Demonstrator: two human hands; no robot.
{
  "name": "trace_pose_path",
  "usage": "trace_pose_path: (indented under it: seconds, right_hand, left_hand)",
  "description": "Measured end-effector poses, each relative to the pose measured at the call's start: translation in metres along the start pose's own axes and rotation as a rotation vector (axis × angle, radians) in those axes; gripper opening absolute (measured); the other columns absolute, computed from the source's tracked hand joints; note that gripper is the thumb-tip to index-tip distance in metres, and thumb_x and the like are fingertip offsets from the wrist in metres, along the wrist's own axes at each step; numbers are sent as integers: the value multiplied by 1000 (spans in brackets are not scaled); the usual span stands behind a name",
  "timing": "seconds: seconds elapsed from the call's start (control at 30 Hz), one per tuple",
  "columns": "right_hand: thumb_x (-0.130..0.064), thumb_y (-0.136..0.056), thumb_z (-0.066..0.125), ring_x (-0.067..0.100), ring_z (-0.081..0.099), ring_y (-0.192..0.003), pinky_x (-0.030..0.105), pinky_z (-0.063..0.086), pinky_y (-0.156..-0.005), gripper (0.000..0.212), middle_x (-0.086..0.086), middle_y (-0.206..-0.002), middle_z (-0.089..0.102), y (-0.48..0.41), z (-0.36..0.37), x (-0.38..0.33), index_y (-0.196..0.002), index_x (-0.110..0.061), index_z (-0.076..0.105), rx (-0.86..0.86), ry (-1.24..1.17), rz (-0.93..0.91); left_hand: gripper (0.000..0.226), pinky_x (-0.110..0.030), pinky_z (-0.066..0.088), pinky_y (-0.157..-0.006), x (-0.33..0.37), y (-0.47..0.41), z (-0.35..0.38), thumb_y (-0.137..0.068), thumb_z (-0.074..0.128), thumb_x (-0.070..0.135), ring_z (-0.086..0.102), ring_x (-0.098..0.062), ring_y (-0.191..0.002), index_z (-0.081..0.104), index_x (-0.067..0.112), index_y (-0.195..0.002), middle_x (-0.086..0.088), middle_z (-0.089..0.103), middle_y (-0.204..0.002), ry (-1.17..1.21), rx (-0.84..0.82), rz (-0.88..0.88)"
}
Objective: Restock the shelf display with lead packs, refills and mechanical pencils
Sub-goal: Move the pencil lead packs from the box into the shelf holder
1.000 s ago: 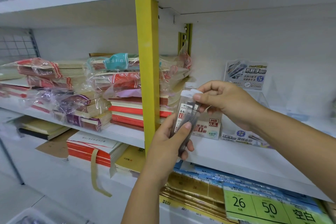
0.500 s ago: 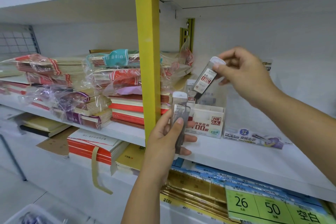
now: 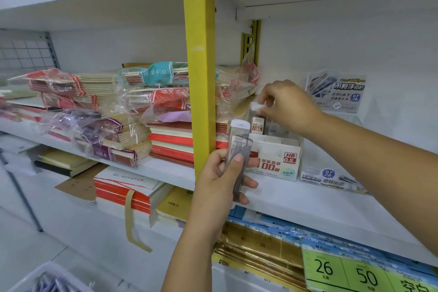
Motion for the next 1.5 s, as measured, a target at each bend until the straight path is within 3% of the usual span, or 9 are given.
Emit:
trace_pose_path:
  seconds: [0.17, 0.33, 0.43, 0.57, 0.73, 1.0, 1.2, 1.37, 1.5]
  right_hand:
    - [-29, -94, 57, 25, 43, -114, 33, 37, -87, 29, 8, -112, 57, 6, -5, -2, -121, -19, 66, -22, 207, -25]
    - [-40, -94, 54, -5, 62, -80, 4, 41, -62, 18, -18, -89, 70, 50, -25, -31, -103, -37, 70, -145, -550, 63]
    - [-33, -92, 59, -8, 64, -72, 7, 46, -59, 18, -22, -88, 72, 71, -15, -45, -109, -36, 66, -349, -727, 77]
    - [-16, -89, 65, 1, 65, -61, 17, 50, -54, 16, -11, -77, 74, 63, -26, -22, -95, -31, 68, -158, -809, 226]
    - [-21, -92, 60, 2, 65, -76, 12, 48, -60, 14, -12, -87, 69, 38, -64, 4, -97, -34, 61, 238, -595, 159]
    - [-21, -94, 57, 16, 64, -77, 35, 53, -70, 23, -3, -93, 67, 16, -20, -9, -117, -25, 55, 50, -213, 21]
    - [-18, -86, 68, 14, 58, -87, 19, 36, -60, 15, -8, -86, 56, 4, 1, 7, -99, -22, 61, -7, -126, 40]
    - [-28, -91, 63, 24, 43, -111, 31, 34, -83, 27, 6, -107, 54, 9, 0, 6, -116, -19, 67, -14, 154, -10]
    - [-31, -94, 57, 9, 53, -94, 23, 41, -81, 19, -10, -93, 59, 38, -26, -16, -105, -25, 70, 40, -149, -52]
  left_hand:
    - [18, -23, 53, -51, 2, 2, 2, -100, 54, 31, 73, -15, -76, 62, 21, -113, 2, 77, -103, 0, -6, -14]
    - [15, -23, 55, -53, 5, 4, 6, -99, 56, 32, 75, -21, -82, 66, 28, -109, 2, 76, -106, 22, -17, -6]
    - [15, -24, 56, -55, 5, 5, 10, -98, 57, 34, 75, -23, -85, 70, 35, -106, 1, 76, -106, 35, -31, 0]
    - [32, -24, 58, -56, 5, 6, 13, -90, 57, 44, 76, -21, -87, 69, 29, -115, 0, 77, -105, 64, -49, -11]
    - [25, -22, 52, -52, 1, 4, 4, -101, 48, 38, 68, -15, -63, 66, 25, -111, -1, 76, -93, -14, 7, -5]
    - [19, -22, 49, -49, 0, 1, 4, -104, 47, 24, 62, -12, -59, 64, 24, -112, -3, 76, -93, -13, -11, -10]
    - [16, -22, 50, -50, 1, 0, 2, -104, 48, 25, 64, -13, -60, 61, 19, -112, -2, 76, -94, -24, -14, -12]
    - [14, -23, 55, -58, 2, 1, 2, -102, 51, 28, 71, -16, -69, 63, 25, -109, 0, 77, -96, -54, -20, 20]
    - [18, -22, 55, -60, 7, 2, 3, -101, 55, 29, 71, -16, -69, 69, 40, -103, -1, 77, -94, -78, -27, 51]
Point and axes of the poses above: each hand's wrist, its own y-axis away from the middle knuckle, its own z-axis out of the palm, x = y × z, the point moved 7 cm from there along -y, towards the middle knuckle
